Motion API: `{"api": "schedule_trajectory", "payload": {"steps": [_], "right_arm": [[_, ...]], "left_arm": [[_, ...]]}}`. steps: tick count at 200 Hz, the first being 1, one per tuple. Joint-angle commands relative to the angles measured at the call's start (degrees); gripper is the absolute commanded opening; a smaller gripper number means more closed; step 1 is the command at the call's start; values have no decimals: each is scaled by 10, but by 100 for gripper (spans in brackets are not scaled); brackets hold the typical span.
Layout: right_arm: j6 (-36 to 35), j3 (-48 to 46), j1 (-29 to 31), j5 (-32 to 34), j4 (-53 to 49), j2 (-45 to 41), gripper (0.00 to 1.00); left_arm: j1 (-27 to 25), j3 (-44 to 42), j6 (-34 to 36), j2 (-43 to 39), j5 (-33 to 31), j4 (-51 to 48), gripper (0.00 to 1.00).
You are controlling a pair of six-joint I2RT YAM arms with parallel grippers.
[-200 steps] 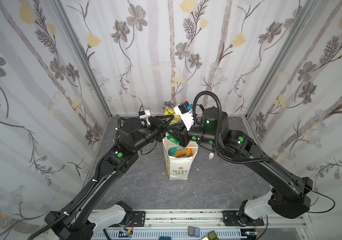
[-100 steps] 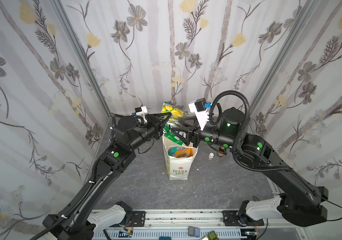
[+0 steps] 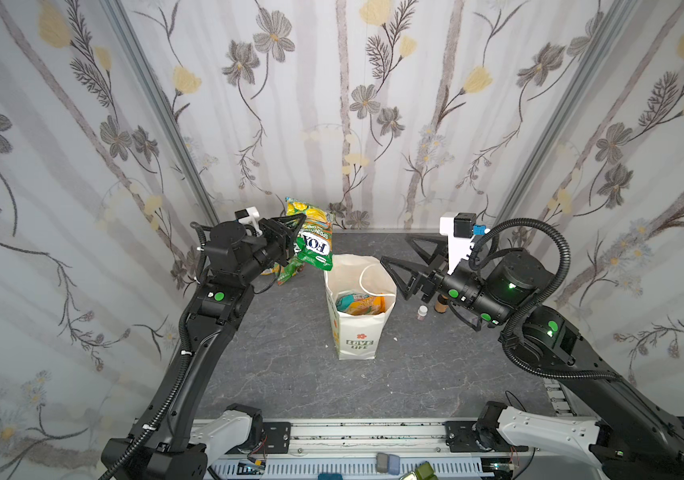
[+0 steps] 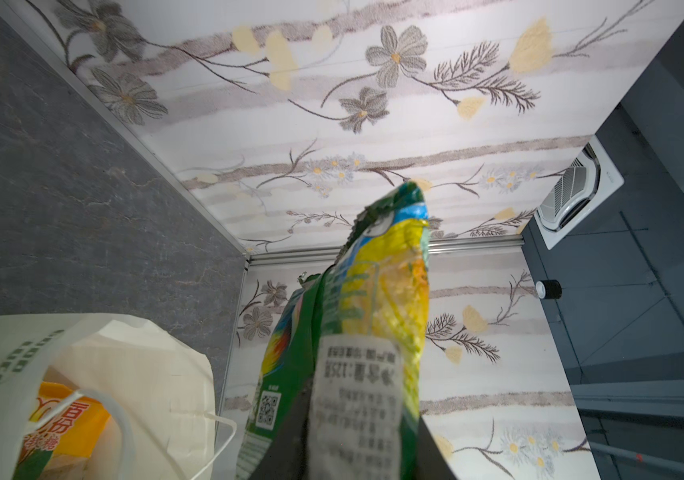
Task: Take the snacks out of the paper bag
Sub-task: 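Lower the FOX packet beside the chip bags with left gripper while right withdraws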
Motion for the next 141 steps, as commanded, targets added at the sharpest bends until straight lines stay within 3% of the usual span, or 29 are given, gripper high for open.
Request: {"api": "schedule_trajectory", "payload": {"steps": [1,29,75,108,141], "right_arm": [[28,-24,-9,-9,23,-12,99],[38,-43,-13,-16,17,-21,99],[40,-47,-18,-23,4,-17,100],[40,-46,-20,-31,-4,-9,99],[41,-44,-20,-40,-9,-1,99]], "left_arm": [[46,-10,-20,9,57,71,29],[115,-46,-49,31,109,122,29],[200,-112,-9,39,122,130,29],[247,-118,126,66,164,70,34],[265,-81,320,119,164,-87,35]]}}
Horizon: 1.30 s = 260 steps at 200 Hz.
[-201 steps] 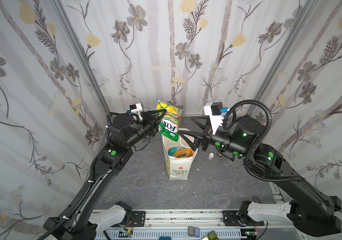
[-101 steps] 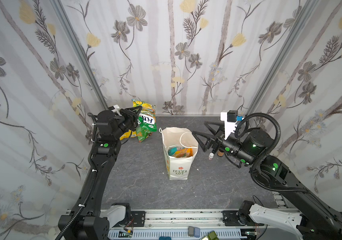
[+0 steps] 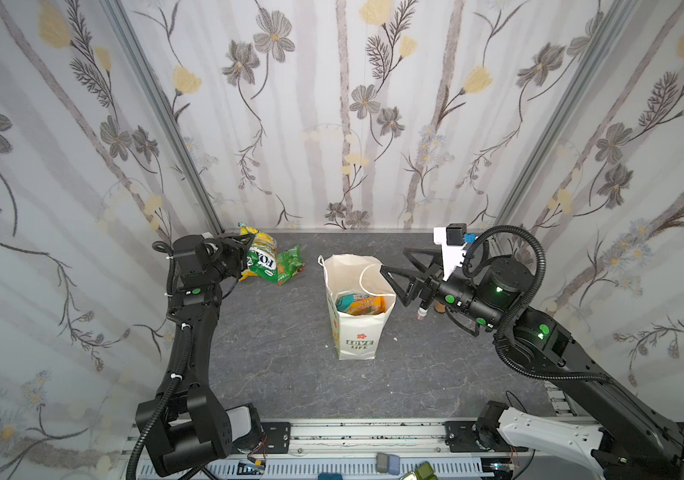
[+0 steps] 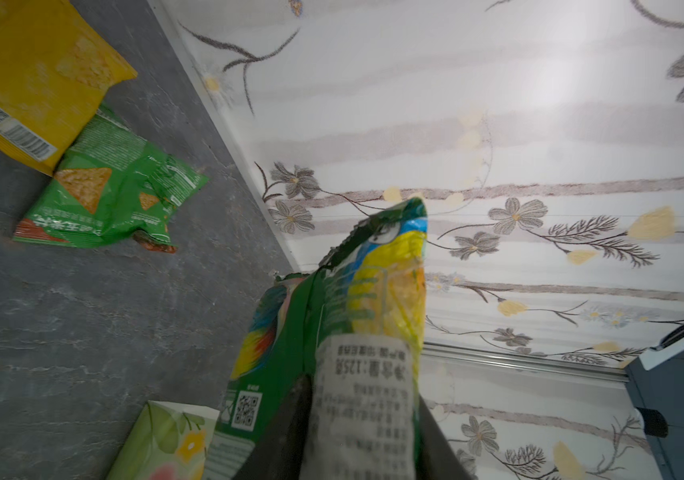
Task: Take the snacks out of the paper bag
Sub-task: 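Lower the FOX packet beside the chip bags with left gripper while right withdraws, then release the FOX packet and raise both grippers back toward the bag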
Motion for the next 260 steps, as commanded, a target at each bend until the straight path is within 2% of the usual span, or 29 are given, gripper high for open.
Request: {"api": "schedule_trajectory", "payload": {"steps": [1,24,50,64,86,98,158,185,204,237,260], "right_arm": [[4,2,0,-12,-2,7,99],[1,6,-1,-15,-6,11,99],[-6,7,-3,-17,-7,15,99],[-9,7,-3,-18,-10,19,99],[-15,7,-3,-23,-11,26,99],[-16,9,-22,-31,-11,33,99],[-15,42,-39,-57,-14,67,99],[-14,59,-44,-64,-23,80,99],[-13,65,-46,-65,-27,83,99],[-8,64,-46,-61,-32,84,99],[-5,63,-47,-58,-40,79,99]], "left_arm": [[8,27,183,29,16,-110,35],[11,57,302,74,-13,-198,35],[19,76,365,139,-8,-230,36],[21,85,384,175,17,-233,36],[21,94,401,223,37,-228,36],[21,100,409,244,29,-227,36],[30,95,416,319,9,-193,38],[38,91,435,331,-30,-208,41],[39,98,466,332,-80,-235,43],[47,113,493,341,-110,-252,44],[49,129,509,350,-138,-271,50]]}}
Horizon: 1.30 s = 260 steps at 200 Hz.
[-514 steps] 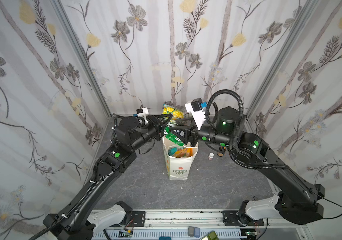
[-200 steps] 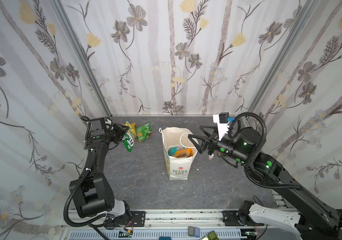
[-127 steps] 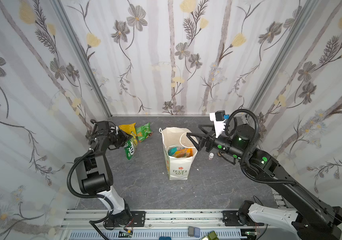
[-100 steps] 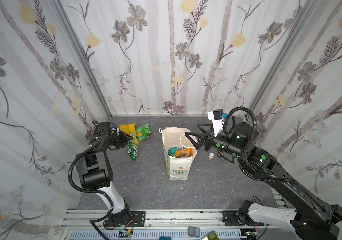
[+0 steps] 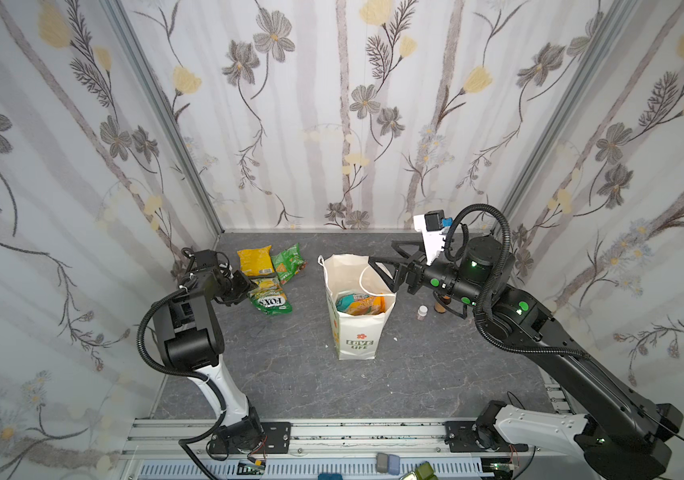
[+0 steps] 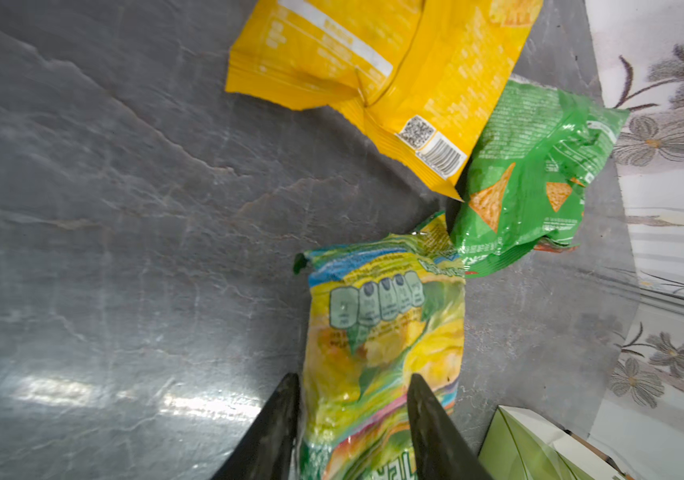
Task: Take the snacks out of the paper bag
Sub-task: 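Release the FOX packet and raise both grippers back toward the bag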
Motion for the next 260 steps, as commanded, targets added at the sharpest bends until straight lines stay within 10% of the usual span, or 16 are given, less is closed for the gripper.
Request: {"api": "schedule_trajectory", "payload": {"steps": [1,117,260], "right_arm": [[3,4,-1,1,-9,-2,99],[61,76,-1,55,-95,39,99],[65,260,1,-12,-253,240,55]], "left_arm": [[2,15,33,5,-42,-26,50],[-31,3,0,-282,-20,-73,65],[-427,58,81,-532,-48,-222,79]]}}
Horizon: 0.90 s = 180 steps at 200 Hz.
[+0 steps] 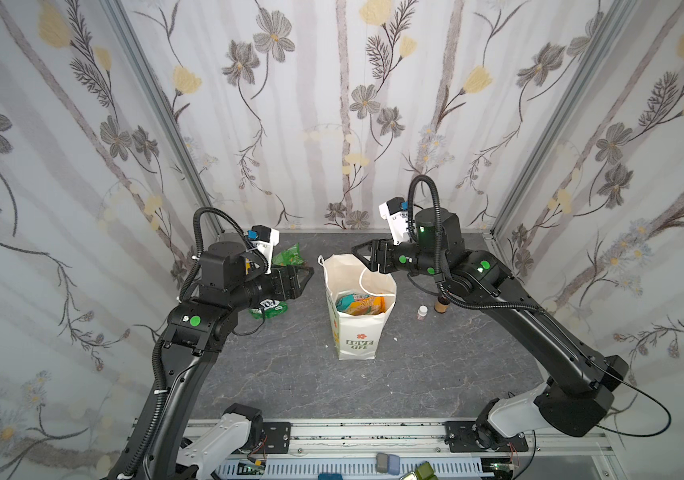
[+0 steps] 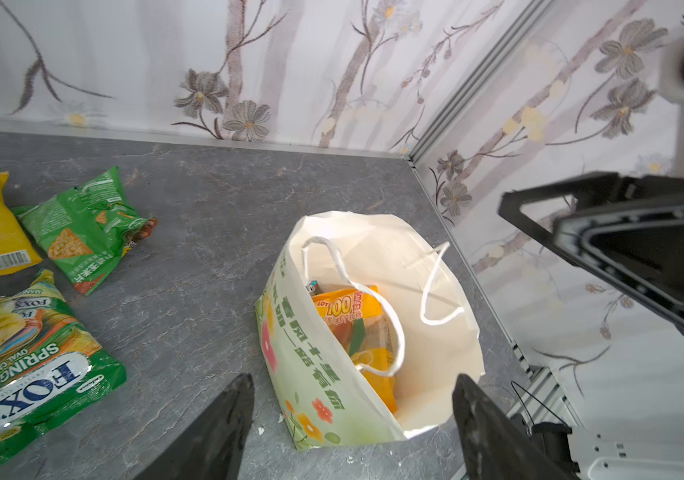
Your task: Take the snacks out of the paper bag
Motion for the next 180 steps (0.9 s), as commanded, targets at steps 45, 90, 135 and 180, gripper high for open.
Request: {"api": "schedule_trajectory", "payload": {"steps": [45,90,135,180], "right_arm": [[-20,91,2,-36,-84,100,46],[-33,106,3,-29,-111,149,45],[-44,106,7,-23,-150,186,46],[-62,101,21,0,-181,215,50]], "left_arm": [[-169,50,79,-10,-75,-132,82],[-243,60,94,-4,-107,-151,94],[-248,60,90,-5,-141,-137,100],[-248,55,82,-8,-170,-118,100]]}}
